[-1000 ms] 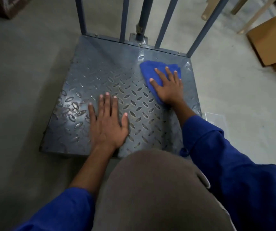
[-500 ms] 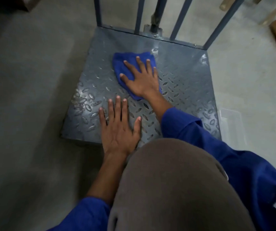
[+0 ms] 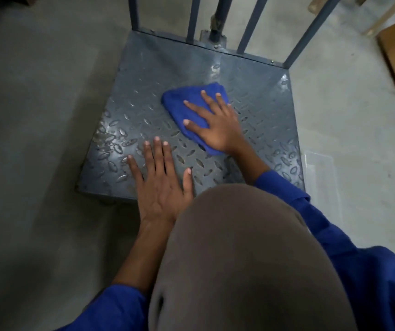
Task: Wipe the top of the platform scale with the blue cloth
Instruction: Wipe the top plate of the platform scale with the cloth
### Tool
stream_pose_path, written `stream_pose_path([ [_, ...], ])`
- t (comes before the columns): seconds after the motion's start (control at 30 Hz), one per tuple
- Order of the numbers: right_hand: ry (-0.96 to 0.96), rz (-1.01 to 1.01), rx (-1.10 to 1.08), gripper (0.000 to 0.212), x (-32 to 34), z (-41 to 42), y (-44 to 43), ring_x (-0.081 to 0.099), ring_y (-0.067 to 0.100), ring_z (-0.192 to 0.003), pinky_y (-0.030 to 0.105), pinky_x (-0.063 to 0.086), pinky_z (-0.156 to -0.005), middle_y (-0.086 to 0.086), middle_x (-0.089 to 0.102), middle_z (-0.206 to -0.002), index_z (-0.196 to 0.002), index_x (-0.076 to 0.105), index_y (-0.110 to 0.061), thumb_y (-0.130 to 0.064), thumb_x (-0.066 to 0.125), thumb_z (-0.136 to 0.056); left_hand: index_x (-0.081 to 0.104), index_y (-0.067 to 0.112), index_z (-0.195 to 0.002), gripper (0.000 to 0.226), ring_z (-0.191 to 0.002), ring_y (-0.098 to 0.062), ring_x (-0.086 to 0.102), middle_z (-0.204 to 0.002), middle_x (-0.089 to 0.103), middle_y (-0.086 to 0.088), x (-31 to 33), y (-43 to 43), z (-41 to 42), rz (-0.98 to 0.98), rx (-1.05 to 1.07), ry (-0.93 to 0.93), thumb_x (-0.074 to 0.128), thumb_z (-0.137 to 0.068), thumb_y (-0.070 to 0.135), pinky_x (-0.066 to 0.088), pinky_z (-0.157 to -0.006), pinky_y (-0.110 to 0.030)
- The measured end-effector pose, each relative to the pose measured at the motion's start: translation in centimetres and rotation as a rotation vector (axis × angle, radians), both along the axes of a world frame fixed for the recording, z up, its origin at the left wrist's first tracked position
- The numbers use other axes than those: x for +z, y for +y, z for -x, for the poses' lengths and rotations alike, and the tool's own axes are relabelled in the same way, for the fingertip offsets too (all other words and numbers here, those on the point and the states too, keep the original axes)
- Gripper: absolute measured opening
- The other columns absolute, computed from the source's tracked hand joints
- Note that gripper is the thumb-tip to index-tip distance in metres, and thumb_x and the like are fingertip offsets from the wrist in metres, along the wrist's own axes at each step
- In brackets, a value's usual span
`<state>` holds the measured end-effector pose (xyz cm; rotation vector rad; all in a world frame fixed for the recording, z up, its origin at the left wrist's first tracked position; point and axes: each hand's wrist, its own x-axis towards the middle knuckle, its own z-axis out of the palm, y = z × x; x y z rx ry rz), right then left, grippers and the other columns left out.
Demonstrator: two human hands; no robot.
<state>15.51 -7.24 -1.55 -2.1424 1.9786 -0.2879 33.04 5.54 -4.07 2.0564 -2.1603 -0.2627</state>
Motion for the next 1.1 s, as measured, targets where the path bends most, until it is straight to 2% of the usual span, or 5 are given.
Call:
stream_pose_path([
  [0.17, 0.007, 0.003, -0.267, 0.074, -0.1, 9.9, 4.9, 0.009, 0.029, -0.164, 0.052, 0.014, -0.131, -0.01, 0.017, -0.176, -0.156, 0.031, -0.063, -0.088, 0.028, -0.086, 0.002, 0.009, -0.169, 0.09, -0.164, -0.035, -0.006, -0.177, -0.005, -0.018, -0.6, 0.0, 2.4, 0.007, -0.131, -0.095, 0.013, -0.102, 0.068, -0.003, -0.129, -0.065],
  [0.33, 0.054, -0.037, -0.396, 0.064, -0.3, 14.2, 9.4, 0.002, 0.029, -0.165, 0.055, 0.014, -0.131, -0.009, 0.008, -0.178, -0.158, 0.02, -0.064, -0.082, 0.032, -0.098, -0.027, 0.01, -0.161, 0.095, -0.161, -0.035, -0.024, -0.172, -0.03, -0.017, -0.1, 1.0, 5.5, -0.042, -0.266, -0.133, -0.022, -0.087, 0.07, -0.014, -0.127, -0.065],
  [0.47, 0.076, -0.071, -0.395, 0.064, -0.5, 12.3, 9.4, -0.004, 0.028, -0.165, 0.058, 0.006, -0.131, -0.01, 0.0, -0.178, -0.159, 0.013, -0.064, -0.081, 0.027, -0.1, -0.017, 0.015, -0.167, 0.092, -0.162, -0.029, -0.02, -0.175, -0.024, -0.01, 0.1, 1.0, 5.2, -0.027, -0.272, -0.064, -0.011, -0.096, 0.074, -0.01, -0.129, -0.061],
  [0.77, 0.038, 0.065, -0.095, 0.071, -1.1, -0.6, 3.1, 0.008, 0.031, -0.164, 0.057, 0.011, -0.131, -0.01, 0.016, -0.176, -0.158, 0.03, -0.059, -0.084, 0.029, -0.091, 0.025, 0.025, -0.169, 0.077, -0.165, -0.03, 0.007, -0.178, 0.014, -0.007, 0.3, -0.1, -2.4, 0.116, -0.063, 0.02, 0.024, -0.104, 0.068, 0.007, -0.131, -0.058],
  [1.1, 0.057, -0.064, 0.385, 0.061, 0.2, -15.3, -1.2, -0.008, 0.028, -0.164, 0.054, -0.003, -0.131, -0.009, 0.001, -0.178, -0.161, 0.018, -0.058, -0.073, 0.032, -0.103, 0.019, 0.002, -0.167, 0.08, -0.165, -0.028, 0.006, -0.177, 0.013, -0.015, -1.5, 3.4, -6.5, 0.203, 0.145, 0.03, 0.024, -0.109, 0.057, 0.011, -0.134, -0.05],
])
